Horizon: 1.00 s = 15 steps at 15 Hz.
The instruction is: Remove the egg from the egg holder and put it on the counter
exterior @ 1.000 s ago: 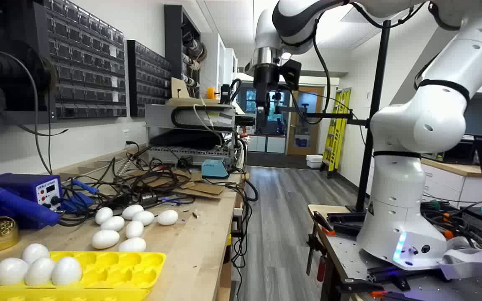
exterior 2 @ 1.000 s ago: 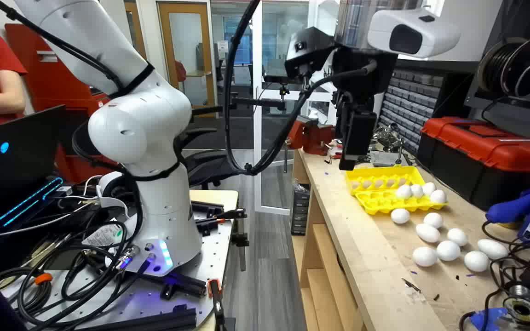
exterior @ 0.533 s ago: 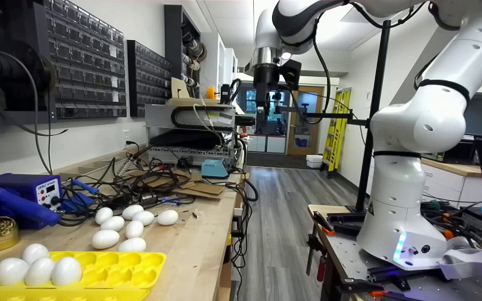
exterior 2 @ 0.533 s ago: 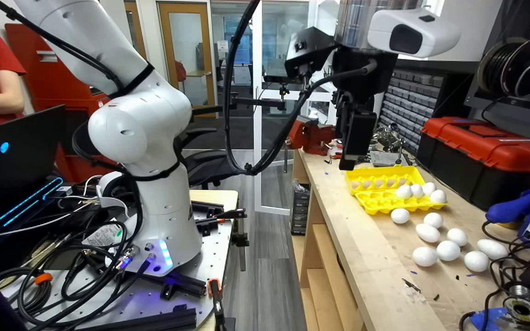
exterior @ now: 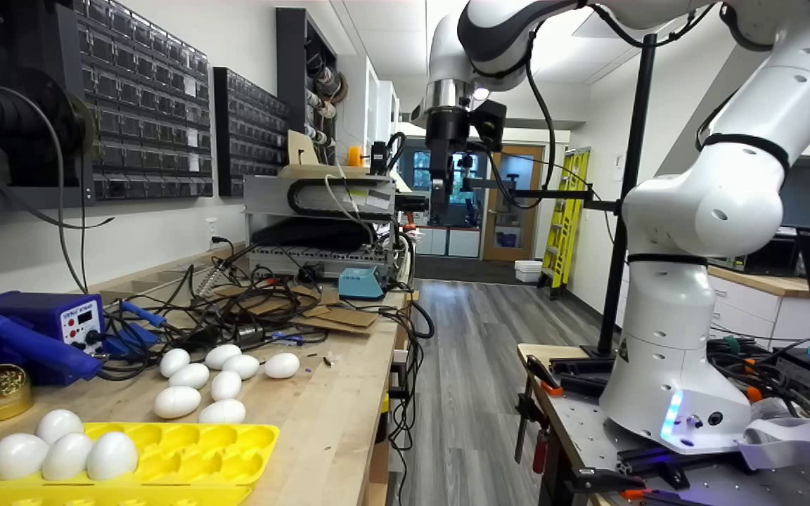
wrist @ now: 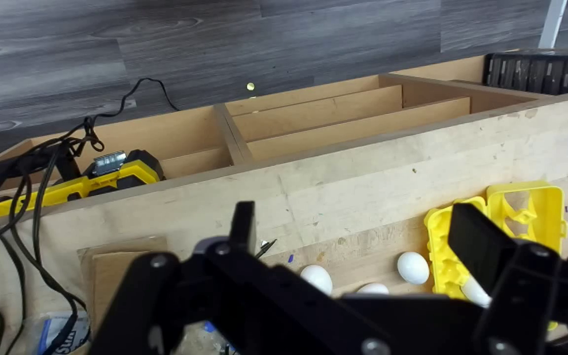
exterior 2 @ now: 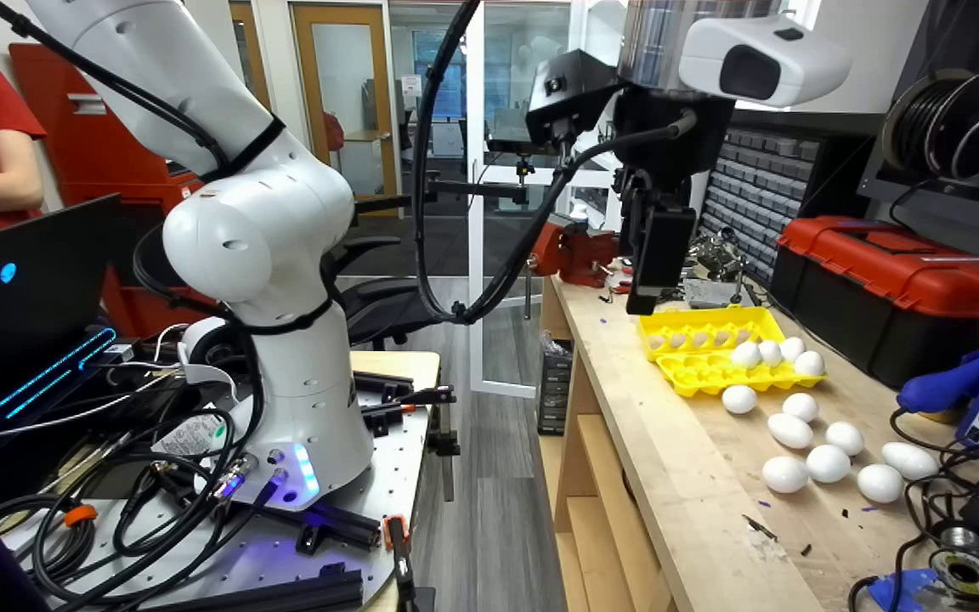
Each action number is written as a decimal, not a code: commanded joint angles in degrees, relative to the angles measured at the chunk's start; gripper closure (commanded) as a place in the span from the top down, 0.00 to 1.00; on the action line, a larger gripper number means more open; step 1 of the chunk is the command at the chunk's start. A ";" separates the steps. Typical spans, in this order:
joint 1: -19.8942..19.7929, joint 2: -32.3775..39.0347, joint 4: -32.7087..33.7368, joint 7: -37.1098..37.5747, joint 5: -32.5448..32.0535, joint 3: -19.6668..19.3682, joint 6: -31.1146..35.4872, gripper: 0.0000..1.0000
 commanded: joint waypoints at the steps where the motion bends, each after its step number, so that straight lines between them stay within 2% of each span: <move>1: -1.62 0.31 0.12 -0.75 0.83 1.39 -0.18 1.00; 14: -1.80 0.50 0.27 -2.20 -1.29 2.29 -0.08 1.00; 15: 1.80 3.00 6.48 4.32 1.81 7.53 -2.31 1.00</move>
